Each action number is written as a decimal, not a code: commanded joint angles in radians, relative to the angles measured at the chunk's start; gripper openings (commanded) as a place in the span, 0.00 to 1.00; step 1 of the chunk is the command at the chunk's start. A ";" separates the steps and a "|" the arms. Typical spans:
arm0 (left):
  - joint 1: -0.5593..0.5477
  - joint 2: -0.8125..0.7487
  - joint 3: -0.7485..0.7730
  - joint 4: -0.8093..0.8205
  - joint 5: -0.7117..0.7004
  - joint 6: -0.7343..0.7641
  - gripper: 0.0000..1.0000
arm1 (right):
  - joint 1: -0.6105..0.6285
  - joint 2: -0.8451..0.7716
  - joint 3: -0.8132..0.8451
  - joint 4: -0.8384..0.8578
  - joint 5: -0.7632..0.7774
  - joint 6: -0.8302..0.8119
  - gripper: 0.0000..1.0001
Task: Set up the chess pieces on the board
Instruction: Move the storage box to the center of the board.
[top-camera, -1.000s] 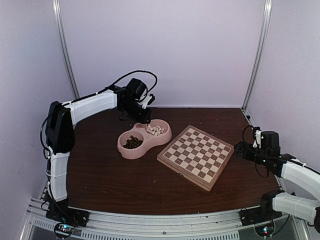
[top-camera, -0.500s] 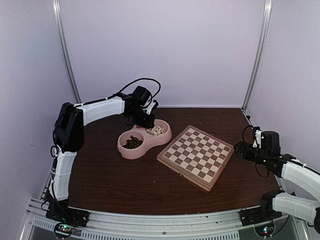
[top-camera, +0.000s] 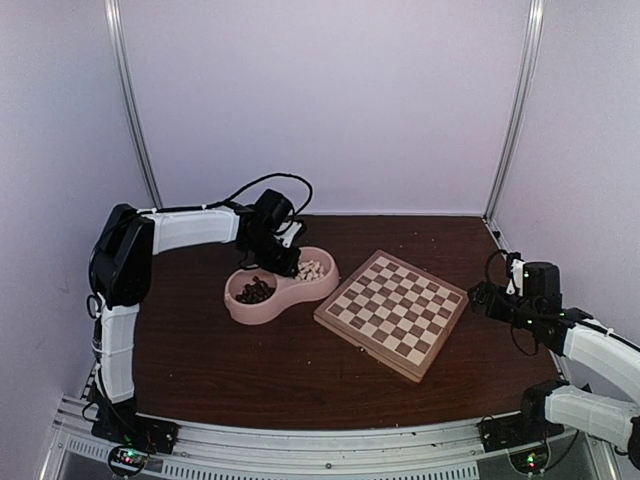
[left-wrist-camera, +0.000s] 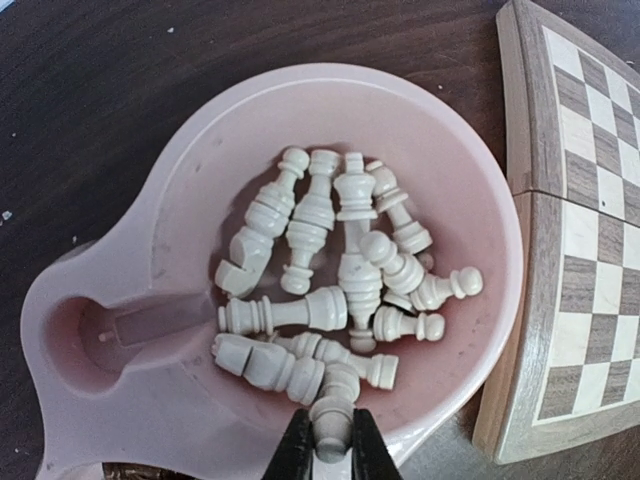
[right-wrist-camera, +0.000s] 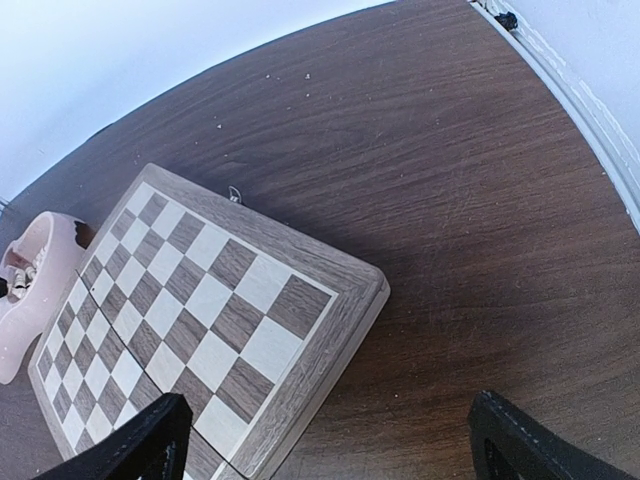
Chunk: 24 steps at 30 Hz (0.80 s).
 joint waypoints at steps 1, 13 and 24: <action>-0.006 -0.070 -0.052 0.035 0.040 -0.031 0.10 | 0.001 -0.010 0.002 0.020 -0.009 -0.006 1.00; -0.012 -0.172 -0.206 0.036 0.069 -0.068 0.11 | 0.001 -0.030 -0.006 0.019 -0.009 -0.005 1.00; -0.014 -0.239 -0.231 0.035 0.092 -0.063 0.12 | 0.001 -0.012 -0.003 0.026 -0.010 -0.006 1.00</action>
